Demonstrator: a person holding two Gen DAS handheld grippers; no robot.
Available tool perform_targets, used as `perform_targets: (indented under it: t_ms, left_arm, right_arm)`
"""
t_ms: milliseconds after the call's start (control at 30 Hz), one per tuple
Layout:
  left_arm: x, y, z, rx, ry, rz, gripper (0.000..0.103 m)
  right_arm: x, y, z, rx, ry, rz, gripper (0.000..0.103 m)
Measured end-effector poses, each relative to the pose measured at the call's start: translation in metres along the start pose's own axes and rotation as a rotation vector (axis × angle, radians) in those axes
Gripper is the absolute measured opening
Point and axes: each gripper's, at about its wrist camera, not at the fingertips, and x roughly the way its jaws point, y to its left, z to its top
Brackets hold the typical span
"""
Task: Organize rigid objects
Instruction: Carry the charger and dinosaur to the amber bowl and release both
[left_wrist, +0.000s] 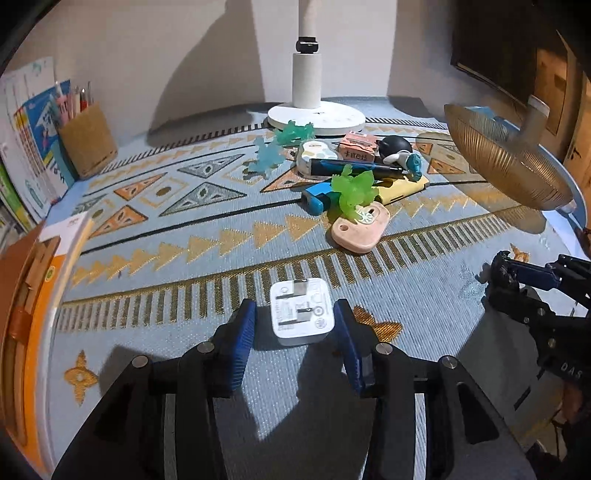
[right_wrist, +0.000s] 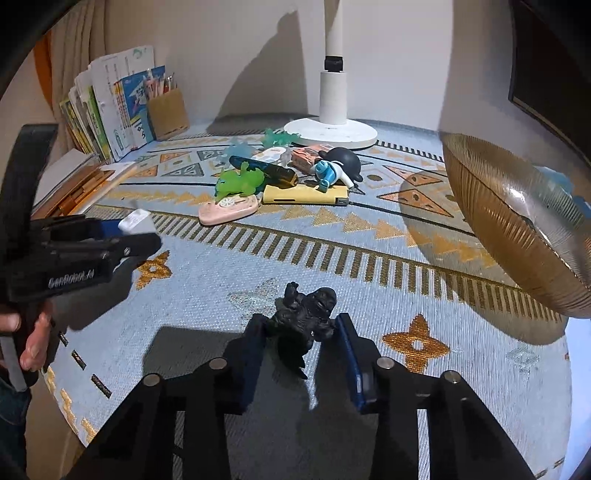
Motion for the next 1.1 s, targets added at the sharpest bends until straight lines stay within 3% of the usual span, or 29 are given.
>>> perform_targets:
  t_ms: [33,67,233,433,633,700,800,933,1100]
  left_arm:
    - [0.001,-0.001,0.002,0.005,-0.005,-0.004,0.027]
    - [0.002,0.000,0.005,-0.005,-0.002,0.000,0.025]
    - [-0.024,0.004,0.014,-0.081,-0.065,-0.072,0.025]
    - [-0.095,-0.023,0.065,-0.077,-0.228,-0.142,0.025]
    - [-0.153,-0.075,0.145,-0.050,-0.400,-0.284,0.025]
    - [-0.150,-0.104,0.174,-0.027,-0.382,-0.366,0.025]
    - [-0.127,-0.153,0.194,0.047,-0.352,-0.392,0.025]
    - [-0.072,-0.203,0.187,0.121,-0.250,-0.391,0.025]
    - [0.001,-0.245,0.157,0.203,-0.101,-0.357,0.025]
  right_arm:
    - [-0.001,0.003,0.000,-0.014,-0.005,-0.004,0.037]
    - [-0.002,0.005,-0.001,-0.021,-0.011,-0.004,0.037]
    - [-0.029,0.001,-0.003,0.037,-0.048,0.095,0.037]
    - [-0.113,-0.053,0.026,0.180,-0.239,0.133,0.037]
    - [-0.204,-0.128,0.042,0.289,-0.447,-0.048,0.037]
    - [-0.221,-0.154,0.043,0.344,-0.482,-0.108,0.037]
    - [-0.224,-0.192,0.044,0.427,-0.478,-0.121,0.037]
    - [-0.193,-0.219,0.039,0.467,-0.375,-0.125,0.037]
    - [-0.142,-0.223,0.028,0.453,-0.232,-0.136,0.037]
